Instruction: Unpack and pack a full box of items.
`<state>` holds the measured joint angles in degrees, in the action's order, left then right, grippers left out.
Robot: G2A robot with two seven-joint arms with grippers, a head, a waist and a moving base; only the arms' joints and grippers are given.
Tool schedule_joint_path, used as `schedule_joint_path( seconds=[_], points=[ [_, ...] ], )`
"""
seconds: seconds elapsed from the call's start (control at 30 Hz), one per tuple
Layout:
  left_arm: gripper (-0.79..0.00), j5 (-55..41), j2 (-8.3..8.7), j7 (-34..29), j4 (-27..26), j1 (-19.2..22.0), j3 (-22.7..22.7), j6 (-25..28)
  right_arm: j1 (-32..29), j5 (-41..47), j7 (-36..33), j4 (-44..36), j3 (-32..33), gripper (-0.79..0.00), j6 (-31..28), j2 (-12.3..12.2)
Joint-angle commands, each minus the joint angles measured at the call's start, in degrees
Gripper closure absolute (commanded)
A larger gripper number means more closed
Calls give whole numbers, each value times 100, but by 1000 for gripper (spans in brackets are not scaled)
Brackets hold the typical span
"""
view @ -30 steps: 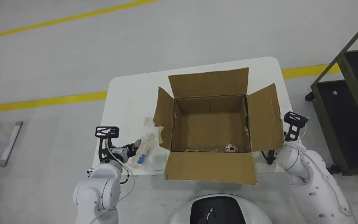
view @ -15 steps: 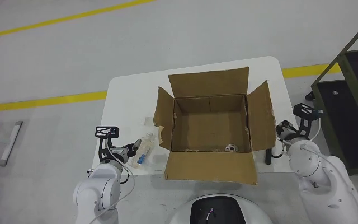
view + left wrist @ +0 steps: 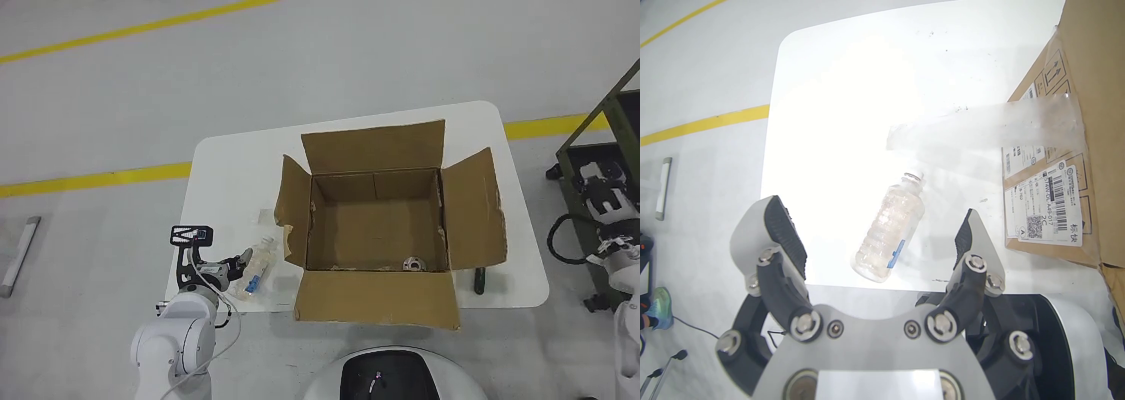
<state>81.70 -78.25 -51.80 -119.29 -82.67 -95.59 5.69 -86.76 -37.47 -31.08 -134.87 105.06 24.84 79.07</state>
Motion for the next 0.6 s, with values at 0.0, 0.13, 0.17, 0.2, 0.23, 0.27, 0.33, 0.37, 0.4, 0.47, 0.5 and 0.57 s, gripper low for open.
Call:
schedule_joint_path(
  seconds=[0.0,0.13,0.17,0.2,0.23,0.27,0.33,0.37,0.4,0.47,0.5,0.57],
  points=[
    [-785,0,0,0,0,0,0,0,133,-210,-509,23,-271,0,-464,-53],
    [-785,0,0,0,0,0,0,0,359,-1150,-1570,23,-1069,0,-1134,-160],
    [-785,0,0,0,0,0,0,0,437,-1463,-1795,23,-1271,0,-1257,-184],
    [-785,0,0,0,0,0,0,0,510,-1721,-1840,84,-1477,0,-1335,-195],
    [-785,0,0,0,0,0,0,0,555,-1882,-1989,231,-1719,0,-1416,-202],
    [-785,0,0,0,0,0,0,0,646,-1984,-2059,319,-1917,0,-1510,-206],
    [-785,0,0,0,0,0,0,0,763,-2273,-2158,606,-2222,0,-1645,-216],
    [-785,0,0,0,0,0,0,0,831,-2481,-2152,736,-2334,0,-1777,-226],
    [-785,0,0,0,0,0,0,0,867,-2601,-2046,903,-2378,0,-1729,-225],
    [-785,0,0,0,0,0,0,0,867,-2601,-2046,903,-2378,0,-1729,-225],
    [-785,0,0,0,0,0,0,0,867,-2601,-2046,903,-2378,0,-1729,-225],
    [-785,0,0,0,0,0,0,0,867,-2601,-2046,903,-2378,0,-1729,-225]
  ],
)
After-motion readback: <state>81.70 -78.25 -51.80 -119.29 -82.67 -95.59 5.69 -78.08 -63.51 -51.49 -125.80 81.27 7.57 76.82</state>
